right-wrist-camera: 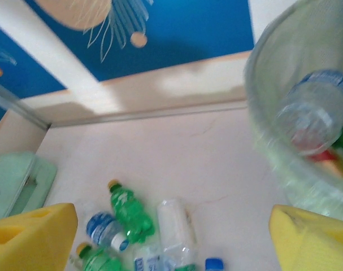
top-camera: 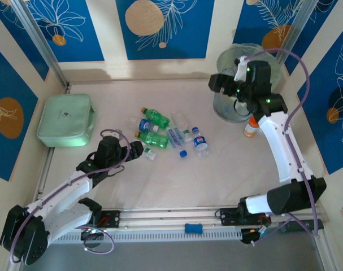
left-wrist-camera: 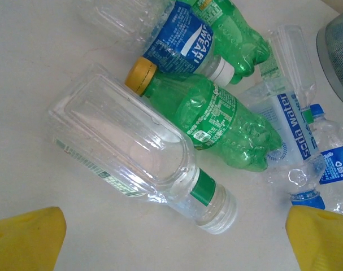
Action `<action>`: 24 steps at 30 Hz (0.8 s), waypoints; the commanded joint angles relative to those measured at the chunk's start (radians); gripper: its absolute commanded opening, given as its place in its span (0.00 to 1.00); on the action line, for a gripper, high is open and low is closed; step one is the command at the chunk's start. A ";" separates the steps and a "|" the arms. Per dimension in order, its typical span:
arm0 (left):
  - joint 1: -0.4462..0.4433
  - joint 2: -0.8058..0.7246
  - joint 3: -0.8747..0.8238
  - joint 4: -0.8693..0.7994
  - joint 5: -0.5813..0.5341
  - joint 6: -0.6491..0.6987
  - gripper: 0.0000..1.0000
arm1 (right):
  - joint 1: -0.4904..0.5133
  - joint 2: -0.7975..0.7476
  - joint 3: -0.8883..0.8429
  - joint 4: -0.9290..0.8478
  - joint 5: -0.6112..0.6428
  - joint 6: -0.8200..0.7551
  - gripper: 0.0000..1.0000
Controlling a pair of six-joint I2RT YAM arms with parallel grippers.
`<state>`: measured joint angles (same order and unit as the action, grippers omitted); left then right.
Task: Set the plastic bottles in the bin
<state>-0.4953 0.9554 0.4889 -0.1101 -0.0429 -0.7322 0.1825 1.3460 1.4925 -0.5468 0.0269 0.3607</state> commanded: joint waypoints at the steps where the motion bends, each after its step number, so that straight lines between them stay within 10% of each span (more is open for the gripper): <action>1: 0.010 0.039 0.048 0.051 0.048 -0.020 0.99 | 0.054 -0.053 -0.127 0.013 -0.023 0.026 0.89; 11: 0.005 0.127 0.088 0.101 0.185 -0.085 0.99 | 0.199 -0.059 -0.463 0.030 0.040 0.134 0.89; 24: -0.059 0.164 0.141 -0.006 0.193 -0.088 0.99 | 0.310 0.233 -0.419 -0.085 0.300 0.047 0.87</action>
<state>-0.5385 1.1034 0.5999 -0.0723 0.1528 -0.8146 0.4595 1.5261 1.0340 -0.5991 0.2760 0.4454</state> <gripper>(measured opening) 0.993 0.879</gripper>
